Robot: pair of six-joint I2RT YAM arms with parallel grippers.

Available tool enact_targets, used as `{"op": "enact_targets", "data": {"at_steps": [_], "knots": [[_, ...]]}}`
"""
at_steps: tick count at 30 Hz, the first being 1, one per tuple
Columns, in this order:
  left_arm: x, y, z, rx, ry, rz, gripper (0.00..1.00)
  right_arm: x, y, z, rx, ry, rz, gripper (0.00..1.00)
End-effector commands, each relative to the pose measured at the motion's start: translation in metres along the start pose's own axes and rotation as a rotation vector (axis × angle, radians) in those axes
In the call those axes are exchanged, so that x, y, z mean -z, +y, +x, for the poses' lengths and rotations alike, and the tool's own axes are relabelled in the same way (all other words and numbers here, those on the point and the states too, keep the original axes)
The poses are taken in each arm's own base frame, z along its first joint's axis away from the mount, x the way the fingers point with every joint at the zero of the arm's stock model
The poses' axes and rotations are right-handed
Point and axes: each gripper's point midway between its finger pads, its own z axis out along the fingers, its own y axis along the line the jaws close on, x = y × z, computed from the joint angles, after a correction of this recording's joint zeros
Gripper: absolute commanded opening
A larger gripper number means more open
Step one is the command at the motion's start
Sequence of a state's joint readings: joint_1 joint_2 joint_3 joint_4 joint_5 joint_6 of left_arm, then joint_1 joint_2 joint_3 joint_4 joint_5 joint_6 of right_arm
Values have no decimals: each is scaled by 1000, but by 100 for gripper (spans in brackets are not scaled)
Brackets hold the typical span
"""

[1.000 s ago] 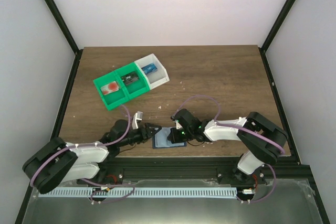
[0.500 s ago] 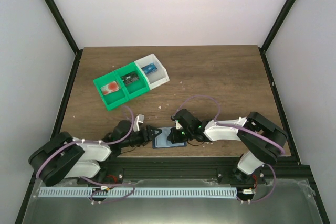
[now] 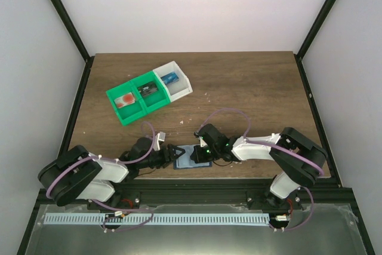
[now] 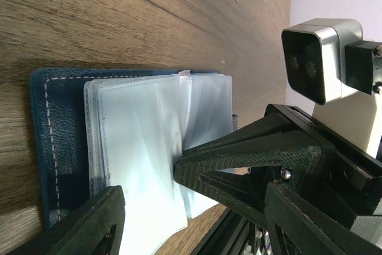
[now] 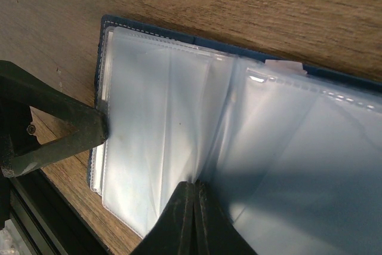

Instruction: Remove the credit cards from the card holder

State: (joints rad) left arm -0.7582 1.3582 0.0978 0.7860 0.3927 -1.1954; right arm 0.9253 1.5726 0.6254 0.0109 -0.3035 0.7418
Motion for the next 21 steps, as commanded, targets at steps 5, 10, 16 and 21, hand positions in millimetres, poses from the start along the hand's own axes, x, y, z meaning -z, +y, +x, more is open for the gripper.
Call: {"op": "enact_targets", "data": {"at_steps": [5,10,16,21], "knots": [[0,-7,-4,-22,-18,7,66,-4,-18,16,-15,46,60,1],[0,-10,-4,-26,-21,4,66,-3,-18,16,-16,43,59,1],[-2,-4,-1,-23,-10,-13,67,-4,-18,17,-18,45,58,1],[-7,0,2,-14,5,-17,67,-4,-18,16,-17,43,59,1]]}}
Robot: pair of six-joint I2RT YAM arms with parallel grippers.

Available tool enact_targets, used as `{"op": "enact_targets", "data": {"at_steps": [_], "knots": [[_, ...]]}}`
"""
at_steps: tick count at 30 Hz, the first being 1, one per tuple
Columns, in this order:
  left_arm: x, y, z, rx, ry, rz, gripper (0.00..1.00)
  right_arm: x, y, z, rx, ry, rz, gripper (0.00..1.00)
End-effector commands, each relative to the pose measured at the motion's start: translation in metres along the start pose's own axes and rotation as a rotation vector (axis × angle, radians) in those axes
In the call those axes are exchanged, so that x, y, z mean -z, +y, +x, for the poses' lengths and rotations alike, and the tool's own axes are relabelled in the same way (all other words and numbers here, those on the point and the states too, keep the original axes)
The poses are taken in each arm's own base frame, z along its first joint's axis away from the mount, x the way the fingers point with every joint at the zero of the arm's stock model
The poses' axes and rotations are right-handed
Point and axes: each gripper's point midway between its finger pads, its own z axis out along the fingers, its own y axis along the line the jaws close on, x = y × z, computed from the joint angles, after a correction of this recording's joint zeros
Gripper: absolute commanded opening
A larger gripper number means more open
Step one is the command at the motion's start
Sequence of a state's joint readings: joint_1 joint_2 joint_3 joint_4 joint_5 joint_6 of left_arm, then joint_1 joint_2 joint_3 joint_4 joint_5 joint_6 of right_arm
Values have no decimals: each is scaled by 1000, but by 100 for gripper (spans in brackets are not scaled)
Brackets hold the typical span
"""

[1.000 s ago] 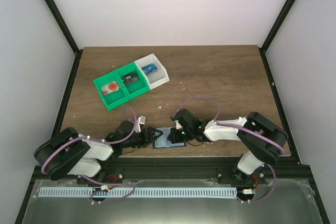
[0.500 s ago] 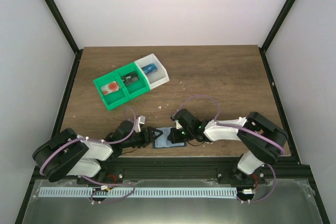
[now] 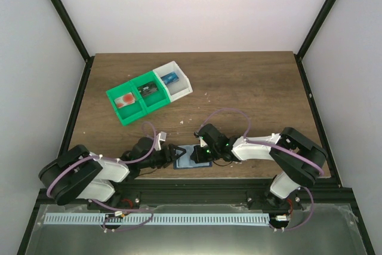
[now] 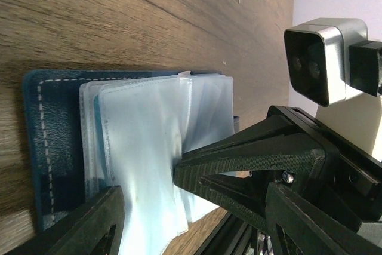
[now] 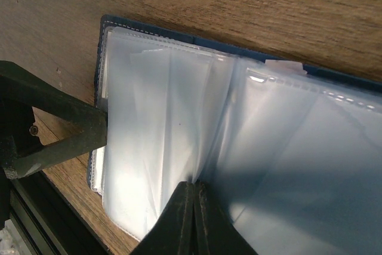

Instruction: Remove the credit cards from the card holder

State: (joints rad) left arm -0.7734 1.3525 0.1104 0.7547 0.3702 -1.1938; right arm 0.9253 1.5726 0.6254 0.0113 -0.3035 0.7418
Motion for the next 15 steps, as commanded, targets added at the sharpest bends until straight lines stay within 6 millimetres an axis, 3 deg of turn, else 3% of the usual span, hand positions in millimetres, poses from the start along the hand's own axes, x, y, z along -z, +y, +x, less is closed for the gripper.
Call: {"op": "enact_targets", "data": {"at_steps": [1,15], "knots": [[-6,-1,2,-11,12,2,67,-3,-18,17,-18,43,60,1],[-11,-20,3,-10,23,69,67,-5,-14,16,-17,43,36,4]]}}
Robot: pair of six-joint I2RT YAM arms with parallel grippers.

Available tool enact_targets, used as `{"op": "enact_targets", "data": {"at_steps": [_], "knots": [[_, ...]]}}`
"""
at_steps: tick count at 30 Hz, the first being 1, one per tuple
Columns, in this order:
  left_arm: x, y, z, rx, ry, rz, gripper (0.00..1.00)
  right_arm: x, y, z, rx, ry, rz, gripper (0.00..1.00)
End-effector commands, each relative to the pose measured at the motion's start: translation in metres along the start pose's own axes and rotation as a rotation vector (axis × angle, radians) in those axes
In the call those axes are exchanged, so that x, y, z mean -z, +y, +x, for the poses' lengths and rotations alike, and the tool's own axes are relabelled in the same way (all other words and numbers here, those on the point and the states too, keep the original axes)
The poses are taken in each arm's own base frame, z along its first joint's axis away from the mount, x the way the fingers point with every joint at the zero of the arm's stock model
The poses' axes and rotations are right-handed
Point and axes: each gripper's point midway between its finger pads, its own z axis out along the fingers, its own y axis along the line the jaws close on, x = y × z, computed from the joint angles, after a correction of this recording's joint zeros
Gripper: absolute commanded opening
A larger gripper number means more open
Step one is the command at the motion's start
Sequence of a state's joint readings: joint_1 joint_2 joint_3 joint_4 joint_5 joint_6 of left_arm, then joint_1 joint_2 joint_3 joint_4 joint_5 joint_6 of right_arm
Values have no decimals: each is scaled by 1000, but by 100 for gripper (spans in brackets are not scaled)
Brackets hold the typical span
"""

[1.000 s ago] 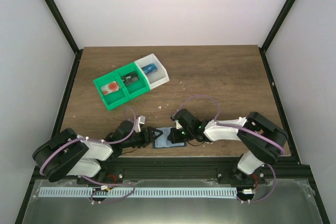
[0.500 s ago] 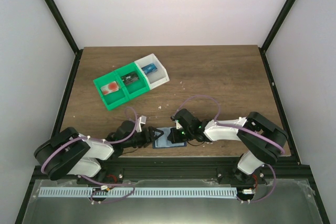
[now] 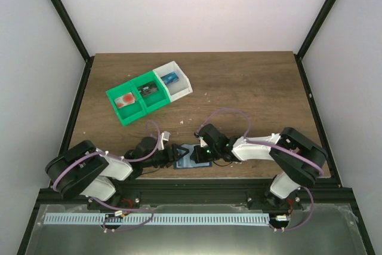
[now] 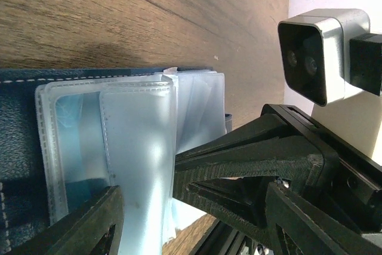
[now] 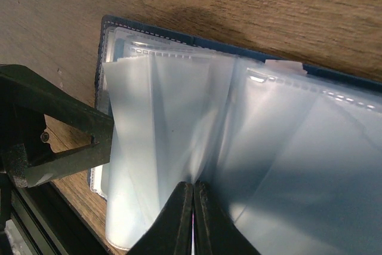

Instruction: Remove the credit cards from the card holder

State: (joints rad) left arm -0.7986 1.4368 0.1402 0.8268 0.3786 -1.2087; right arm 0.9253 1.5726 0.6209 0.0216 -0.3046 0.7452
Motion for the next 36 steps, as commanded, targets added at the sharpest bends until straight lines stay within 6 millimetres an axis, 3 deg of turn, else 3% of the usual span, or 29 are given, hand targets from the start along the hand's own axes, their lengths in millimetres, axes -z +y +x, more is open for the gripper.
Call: {"op": "enact_targets", "data": {"at_steps": [1,9,20,29,36], "knots": [[0,-16,-1,-6,-2,57,67,-5,-14,16,-14,47,36,4],[1,-27,2,14,1,121,67,-3,-7,11,-10,21,3,5],[-1,-27,4,14,12,131,66,19,-3,-2,-13,-89,6,15],[-3,-28,4,8,15,134,65,26,-8,-6,-19,-115,43,22],[-6,-31,5,10,23,142,65,45,-15,-15,-14,-187,102,29]]}}
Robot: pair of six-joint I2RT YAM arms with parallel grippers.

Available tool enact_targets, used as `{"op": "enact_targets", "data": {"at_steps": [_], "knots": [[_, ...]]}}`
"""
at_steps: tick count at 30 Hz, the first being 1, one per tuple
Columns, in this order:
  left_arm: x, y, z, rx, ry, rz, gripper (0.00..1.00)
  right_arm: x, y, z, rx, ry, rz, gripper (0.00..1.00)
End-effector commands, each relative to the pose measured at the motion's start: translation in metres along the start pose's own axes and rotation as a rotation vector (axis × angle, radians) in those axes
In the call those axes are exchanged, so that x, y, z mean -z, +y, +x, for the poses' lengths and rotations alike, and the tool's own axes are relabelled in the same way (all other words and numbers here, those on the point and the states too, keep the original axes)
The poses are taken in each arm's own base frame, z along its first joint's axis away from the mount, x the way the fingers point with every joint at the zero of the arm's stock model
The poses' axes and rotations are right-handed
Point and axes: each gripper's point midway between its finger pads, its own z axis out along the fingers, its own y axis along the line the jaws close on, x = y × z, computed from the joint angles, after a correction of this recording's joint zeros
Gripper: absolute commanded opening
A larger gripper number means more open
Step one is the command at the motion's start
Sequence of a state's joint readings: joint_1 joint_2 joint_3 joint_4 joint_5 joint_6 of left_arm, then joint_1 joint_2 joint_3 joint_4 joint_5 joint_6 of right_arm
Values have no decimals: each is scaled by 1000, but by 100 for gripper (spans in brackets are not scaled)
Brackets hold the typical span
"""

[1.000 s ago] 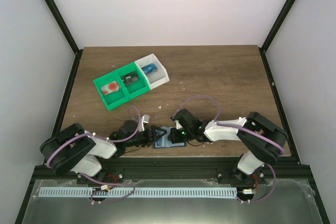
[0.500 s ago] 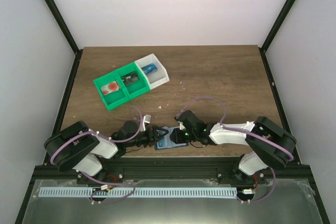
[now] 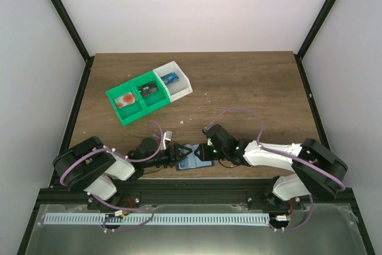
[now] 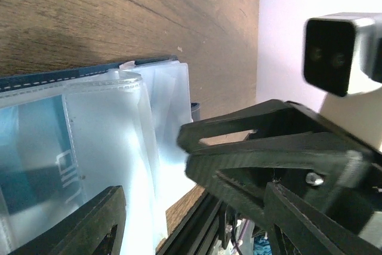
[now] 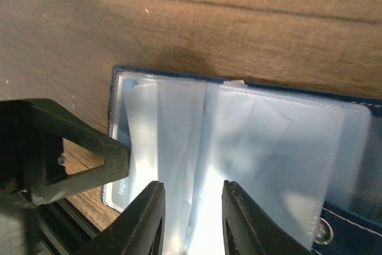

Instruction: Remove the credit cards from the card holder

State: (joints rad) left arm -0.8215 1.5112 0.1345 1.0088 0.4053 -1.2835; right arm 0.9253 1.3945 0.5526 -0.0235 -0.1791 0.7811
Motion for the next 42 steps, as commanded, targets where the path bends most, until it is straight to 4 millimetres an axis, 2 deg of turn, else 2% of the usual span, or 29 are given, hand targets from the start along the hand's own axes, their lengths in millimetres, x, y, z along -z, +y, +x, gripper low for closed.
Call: {"op": "enact_targets", "data": {"at_steps": [1,7,14,23,26,34,42], "knots": [[-4,-13,1,-19,10,46,65,13,-11,-6,5,-59,63,30],[-9,-19,2,-25,22,61,65,18,-33,-2,-25,-51,139,37],[-15,-25,1,-34,33,77,65,28,-58,-6,-70,-76,169,41],[-34,-41,9,-40,81,134,64,30,-61,-4,-85,-75,162,40],[-32,-44,8,-41,71,148,64,32,-59,-5,-83,-80,156,40],[-18,-21,4,-89,12,11,66,34,-65,-1,-81,-76,177,41],[8,-2,-16,-185,-94,-222,76,18,-58,12,-90,3,114,42]]}}
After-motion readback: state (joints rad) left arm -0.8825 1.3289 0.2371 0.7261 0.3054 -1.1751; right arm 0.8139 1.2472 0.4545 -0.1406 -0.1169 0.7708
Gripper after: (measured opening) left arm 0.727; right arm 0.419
